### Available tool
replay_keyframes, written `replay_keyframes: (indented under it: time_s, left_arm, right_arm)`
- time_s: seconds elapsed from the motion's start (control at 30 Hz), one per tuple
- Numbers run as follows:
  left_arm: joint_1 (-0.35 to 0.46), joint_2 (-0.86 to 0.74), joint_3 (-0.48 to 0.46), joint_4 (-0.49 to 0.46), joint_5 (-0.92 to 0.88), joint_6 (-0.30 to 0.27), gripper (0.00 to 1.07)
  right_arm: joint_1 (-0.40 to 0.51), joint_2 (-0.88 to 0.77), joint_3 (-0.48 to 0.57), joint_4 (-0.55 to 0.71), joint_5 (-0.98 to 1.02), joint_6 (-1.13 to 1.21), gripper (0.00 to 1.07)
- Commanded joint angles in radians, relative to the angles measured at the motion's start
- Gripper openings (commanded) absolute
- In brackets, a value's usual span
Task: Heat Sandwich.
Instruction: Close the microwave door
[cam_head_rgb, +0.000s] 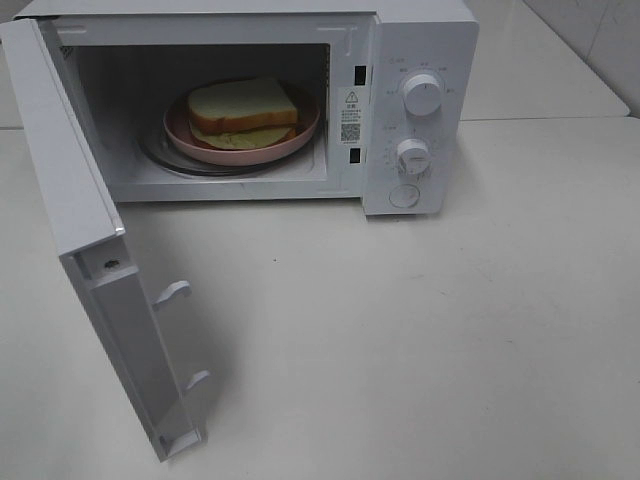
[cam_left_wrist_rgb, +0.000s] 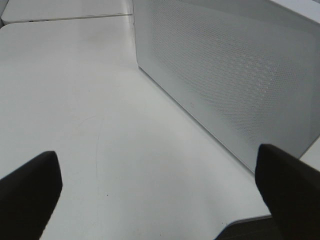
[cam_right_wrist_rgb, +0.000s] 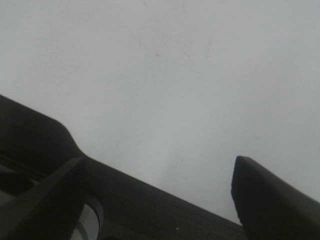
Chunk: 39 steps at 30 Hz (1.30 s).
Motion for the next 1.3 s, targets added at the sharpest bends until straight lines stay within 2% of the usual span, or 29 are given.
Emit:
replay_keyframes:
  time_s: [0.03, 0.4, 0.43, 0.6, 0.9, 1.3]
  left_arm:
    - [0.001, -0.02, 0.003, -0.005, -0.015, -0.002, 1.01]
    - [0.001, -0.02, 0.003, -0.005, -0.015, -0.002, 1.01]
    - [0.001, -0.02, 0.003, -0.005, -0.015, -0.002, 1.01]
    - [0.001, -0.02, 0.003, -0.005, -0.015, -0.002, 1.01]
    - [0.001, -0.02, 0.003, -0.005, -0.015, -0.002, 1.01]
    - [0.001, -0.02, 0.003, -0.005, -0.015, -0.002, 1.01]
  right_arm:
    - [-0.091, -0.095, 0.034, 0.005, -0.001, -0.001, 0.76]
    - [-0.249, -0.365, 0.125, 0.025, -0.076, 0.008, 0.76]
    - [-0.28, -0.402, 0.126, 0.024, -0.073, 0.008, 0.76]
    - [-0.323, -0.49, 0.126, 0.026, -0.073, 0.011, 0.76]
    - [-0.331, -0.587, 0.127, 0.028, -0.072, 0.02, 0.76]
    - [-0.331, -0.587, 0.127, 0.028, -0.072, 0.02, 0.76]
